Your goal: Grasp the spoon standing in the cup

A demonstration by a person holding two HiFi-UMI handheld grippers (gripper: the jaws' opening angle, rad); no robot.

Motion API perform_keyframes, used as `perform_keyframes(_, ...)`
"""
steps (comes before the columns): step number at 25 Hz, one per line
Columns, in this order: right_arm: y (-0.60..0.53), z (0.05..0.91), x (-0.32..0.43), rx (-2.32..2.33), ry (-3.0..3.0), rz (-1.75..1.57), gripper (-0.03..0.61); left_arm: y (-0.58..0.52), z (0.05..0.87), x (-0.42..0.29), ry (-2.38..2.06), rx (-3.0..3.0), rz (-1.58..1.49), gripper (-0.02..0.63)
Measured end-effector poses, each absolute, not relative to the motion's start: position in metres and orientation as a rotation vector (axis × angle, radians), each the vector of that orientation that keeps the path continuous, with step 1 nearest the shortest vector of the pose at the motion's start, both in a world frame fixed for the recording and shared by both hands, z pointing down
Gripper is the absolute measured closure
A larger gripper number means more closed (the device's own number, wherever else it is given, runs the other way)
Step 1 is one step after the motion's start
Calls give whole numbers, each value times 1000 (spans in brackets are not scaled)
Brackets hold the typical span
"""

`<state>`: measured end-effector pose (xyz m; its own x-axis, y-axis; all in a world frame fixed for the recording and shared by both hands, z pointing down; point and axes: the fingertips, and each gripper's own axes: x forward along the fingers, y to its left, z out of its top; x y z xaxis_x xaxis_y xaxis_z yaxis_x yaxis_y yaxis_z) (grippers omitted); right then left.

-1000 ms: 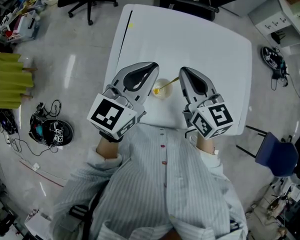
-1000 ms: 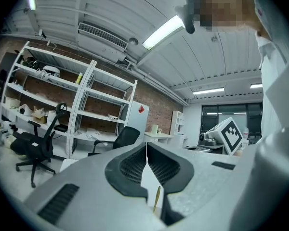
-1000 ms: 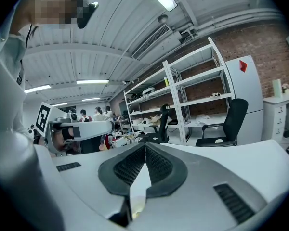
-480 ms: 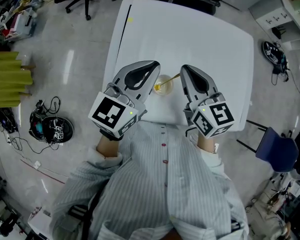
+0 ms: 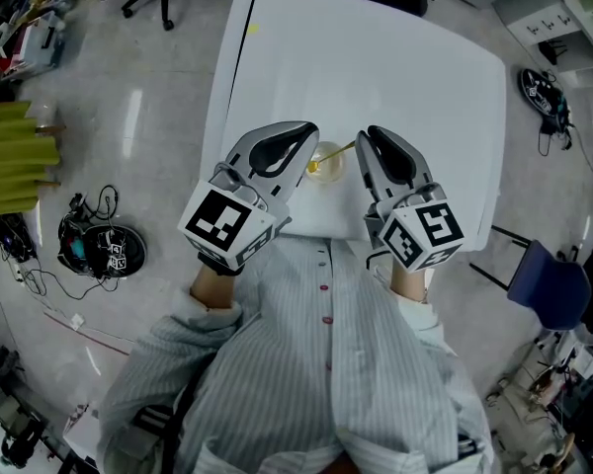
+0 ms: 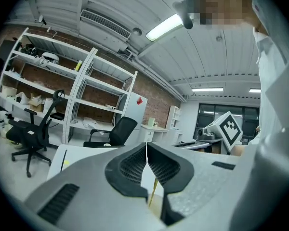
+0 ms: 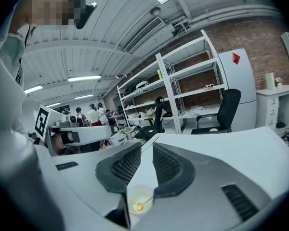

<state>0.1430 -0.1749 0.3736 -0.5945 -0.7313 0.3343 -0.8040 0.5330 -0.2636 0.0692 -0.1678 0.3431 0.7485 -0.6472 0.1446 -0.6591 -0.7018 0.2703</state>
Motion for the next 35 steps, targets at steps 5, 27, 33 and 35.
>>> perform_keyframes(5,-175,388,148,1339,-2553,638,490,-169,358,70,-996,2626,86,600)
perform_keyframes(27,-170,469,155,1350,-2399,880,410,-166,424,80,-874,2560,211,600)
perform_keyframes(33,-170,481,148,1330,-2383,912,410,-166,438,78,-852,2540,232,600)
perform_keyframes(35,-171,485,146,1333,-2376,912,410,-167,442,78,-848,2535,237,600)
